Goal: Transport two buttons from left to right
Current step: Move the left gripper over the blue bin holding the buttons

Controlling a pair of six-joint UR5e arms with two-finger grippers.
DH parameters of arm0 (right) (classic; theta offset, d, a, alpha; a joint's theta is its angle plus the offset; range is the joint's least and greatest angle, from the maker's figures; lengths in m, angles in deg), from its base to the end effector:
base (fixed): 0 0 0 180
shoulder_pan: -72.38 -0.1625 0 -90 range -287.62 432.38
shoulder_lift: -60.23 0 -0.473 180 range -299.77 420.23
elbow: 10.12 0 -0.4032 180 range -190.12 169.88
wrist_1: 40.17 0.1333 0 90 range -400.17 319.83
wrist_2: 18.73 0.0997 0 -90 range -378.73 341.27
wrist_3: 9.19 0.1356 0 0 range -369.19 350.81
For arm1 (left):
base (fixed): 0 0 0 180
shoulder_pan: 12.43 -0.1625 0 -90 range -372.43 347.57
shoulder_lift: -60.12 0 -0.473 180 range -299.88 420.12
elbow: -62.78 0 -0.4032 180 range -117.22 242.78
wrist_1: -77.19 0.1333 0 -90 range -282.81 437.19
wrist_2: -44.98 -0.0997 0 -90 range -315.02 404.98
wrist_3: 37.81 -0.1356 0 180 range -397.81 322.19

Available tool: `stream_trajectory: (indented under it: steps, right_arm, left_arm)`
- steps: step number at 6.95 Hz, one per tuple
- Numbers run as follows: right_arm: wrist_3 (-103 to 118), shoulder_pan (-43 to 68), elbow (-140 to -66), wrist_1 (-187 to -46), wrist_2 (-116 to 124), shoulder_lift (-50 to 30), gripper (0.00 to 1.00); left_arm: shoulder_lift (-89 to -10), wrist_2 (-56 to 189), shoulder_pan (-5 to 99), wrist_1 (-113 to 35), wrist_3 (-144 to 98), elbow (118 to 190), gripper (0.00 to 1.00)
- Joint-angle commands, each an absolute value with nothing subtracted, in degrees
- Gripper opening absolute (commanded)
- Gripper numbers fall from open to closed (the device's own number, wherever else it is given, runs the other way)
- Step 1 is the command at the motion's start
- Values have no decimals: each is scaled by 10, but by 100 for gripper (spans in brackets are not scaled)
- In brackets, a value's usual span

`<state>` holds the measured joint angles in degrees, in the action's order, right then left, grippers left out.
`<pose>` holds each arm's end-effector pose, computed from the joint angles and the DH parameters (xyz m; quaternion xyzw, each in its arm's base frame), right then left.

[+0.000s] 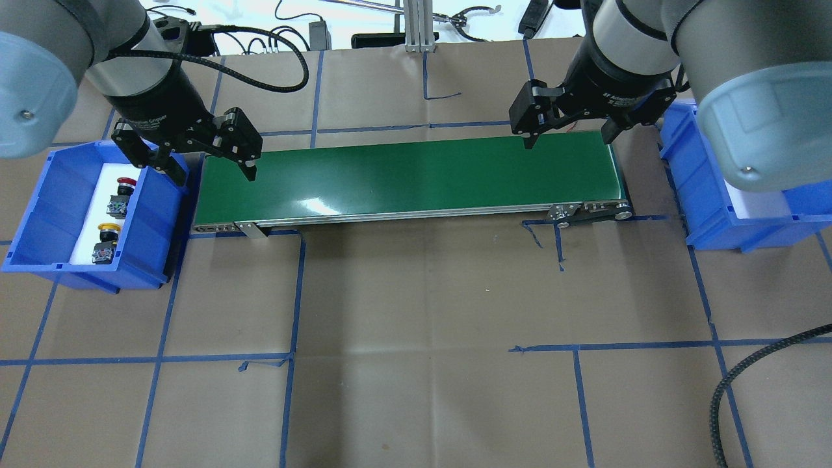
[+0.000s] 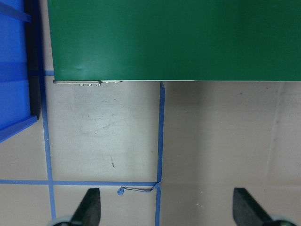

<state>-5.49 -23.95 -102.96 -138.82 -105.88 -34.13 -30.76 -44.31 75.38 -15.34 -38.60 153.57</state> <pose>0.1931 -0.4707 0.5291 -0.0251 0.9954 -0.0861 0.0324 -0.1158 -0.5046 0.4812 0.0124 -0.9992 -0.0365 0.0071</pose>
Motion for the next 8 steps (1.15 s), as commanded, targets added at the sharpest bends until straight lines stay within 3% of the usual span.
stream_trajectory:
  steps: [1, 8]
  right_arm:
    - [-55, -235, -1028, -1388, -1058, -341, 100]
    - [-55, -234, -1028, -1389, -1058, -341, 100]
  left_arm:
    - [-308, -442, 754, -153, -385, 1536, 100]
    - [-300, -442, 754, -154, -385, 1541, 100]
